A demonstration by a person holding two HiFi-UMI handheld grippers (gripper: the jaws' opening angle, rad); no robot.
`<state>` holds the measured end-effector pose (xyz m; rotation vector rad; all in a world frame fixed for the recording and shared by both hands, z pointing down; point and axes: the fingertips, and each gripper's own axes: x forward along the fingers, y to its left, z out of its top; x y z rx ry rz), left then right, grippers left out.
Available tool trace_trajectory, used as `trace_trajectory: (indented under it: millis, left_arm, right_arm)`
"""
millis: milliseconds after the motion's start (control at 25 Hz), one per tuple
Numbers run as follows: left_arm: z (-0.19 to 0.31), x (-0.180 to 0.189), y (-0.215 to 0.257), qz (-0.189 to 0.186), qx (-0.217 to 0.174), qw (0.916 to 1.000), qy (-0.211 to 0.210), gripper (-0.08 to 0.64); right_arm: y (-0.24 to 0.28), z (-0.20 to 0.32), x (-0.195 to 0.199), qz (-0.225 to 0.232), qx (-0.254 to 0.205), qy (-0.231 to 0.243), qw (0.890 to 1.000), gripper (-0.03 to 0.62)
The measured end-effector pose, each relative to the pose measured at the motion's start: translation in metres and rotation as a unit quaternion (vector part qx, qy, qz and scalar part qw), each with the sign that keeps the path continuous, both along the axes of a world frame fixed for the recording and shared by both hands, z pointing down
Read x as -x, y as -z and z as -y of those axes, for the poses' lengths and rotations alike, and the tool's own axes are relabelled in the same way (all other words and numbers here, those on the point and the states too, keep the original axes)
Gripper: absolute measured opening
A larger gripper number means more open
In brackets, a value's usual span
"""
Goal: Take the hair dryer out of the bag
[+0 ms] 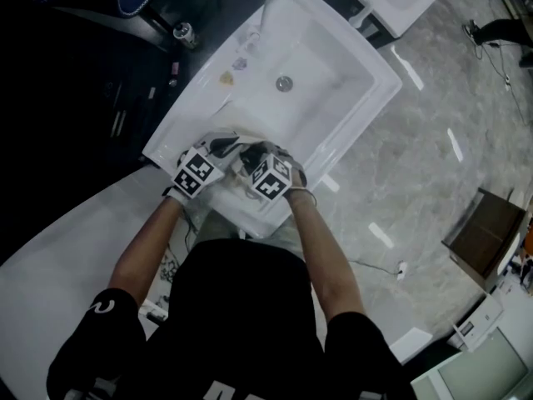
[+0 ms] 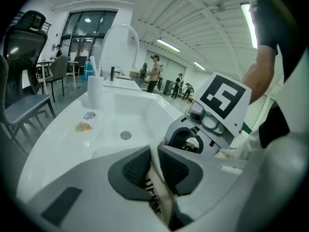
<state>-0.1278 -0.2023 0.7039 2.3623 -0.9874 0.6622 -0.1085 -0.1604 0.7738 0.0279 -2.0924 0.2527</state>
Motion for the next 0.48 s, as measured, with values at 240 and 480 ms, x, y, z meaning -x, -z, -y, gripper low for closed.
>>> trace_trajectory:
  millis: [240, 480]
  left_arm:
    - [-0.001, 0.000, -0.001, 0.008, 0.006, 0.9999, -0.004, 0.040]
    - [-0.004, 0.000, 0.000, 0.007, -0.002, 0.9999, -0.008, 0.040]
  right_arm:
    - [-0.013, -0.003, 0.004, -0.027, 0.009, 0.019, 0.999, 0.198]
    - [-0.016, -0.005, 0.004, -0.027, 0.002, 0.028, 0.999, 0.199]
